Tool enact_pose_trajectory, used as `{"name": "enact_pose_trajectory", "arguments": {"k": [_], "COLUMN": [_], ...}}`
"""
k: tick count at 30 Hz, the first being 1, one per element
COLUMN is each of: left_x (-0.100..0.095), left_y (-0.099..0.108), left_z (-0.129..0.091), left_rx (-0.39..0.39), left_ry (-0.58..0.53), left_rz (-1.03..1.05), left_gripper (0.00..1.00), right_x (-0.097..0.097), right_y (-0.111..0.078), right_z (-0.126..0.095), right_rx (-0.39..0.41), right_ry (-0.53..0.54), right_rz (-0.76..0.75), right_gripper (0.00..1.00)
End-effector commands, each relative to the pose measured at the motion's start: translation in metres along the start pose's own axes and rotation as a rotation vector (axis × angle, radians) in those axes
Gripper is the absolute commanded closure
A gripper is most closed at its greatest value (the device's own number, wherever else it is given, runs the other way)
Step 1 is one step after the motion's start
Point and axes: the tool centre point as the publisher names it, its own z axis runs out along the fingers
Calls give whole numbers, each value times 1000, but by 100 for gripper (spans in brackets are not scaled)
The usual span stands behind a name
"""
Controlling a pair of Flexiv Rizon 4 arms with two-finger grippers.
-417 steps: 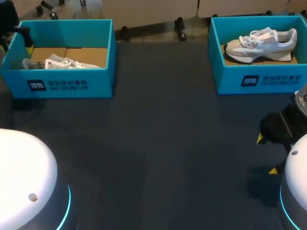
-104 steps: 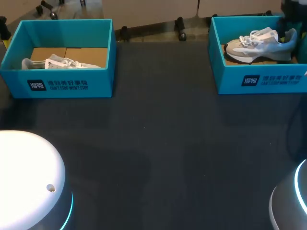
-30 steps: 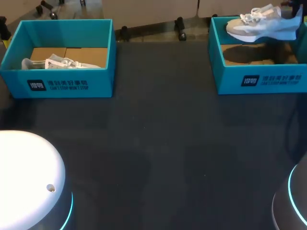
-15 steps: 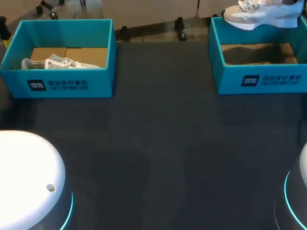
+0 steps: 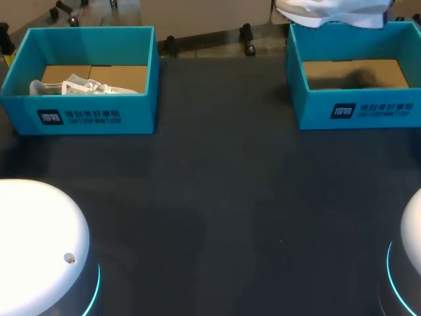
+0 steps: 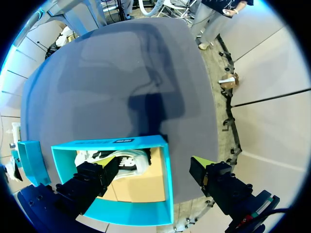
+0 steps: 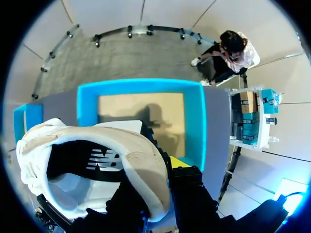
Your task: Take the shoe out of the shoebox, open the shoe tongue, remove and reinsert the insole, then place the shoe into the shoebox
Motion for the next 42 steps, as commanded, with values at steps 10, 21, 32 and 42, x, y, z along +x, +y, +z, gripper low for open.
{"name": "enact_pose_trajectory", "arguments": {"k": [10,21,32,42], "left_x": [0,0,0,0], "left_y": [-2,-2,-2,-2], "left_z": [0,0,0,0], "left_rx": [-4,-4,-4,-4], "left_ry": [2,2,2,2], "left_rz": [1,1,1,1], "left_gripper": [0,0,0,0], "right_x": [113,143,143,157], "right_y": [-116,-167,-167,-180], "right_z": [-23,-13,-13,4], "right_rx": [-191,-242,-242,-224], "right_ry": [-14,35,35,99], "right_rz": [65,61,61,43], "right_gripper": [100,100,100,100]}}
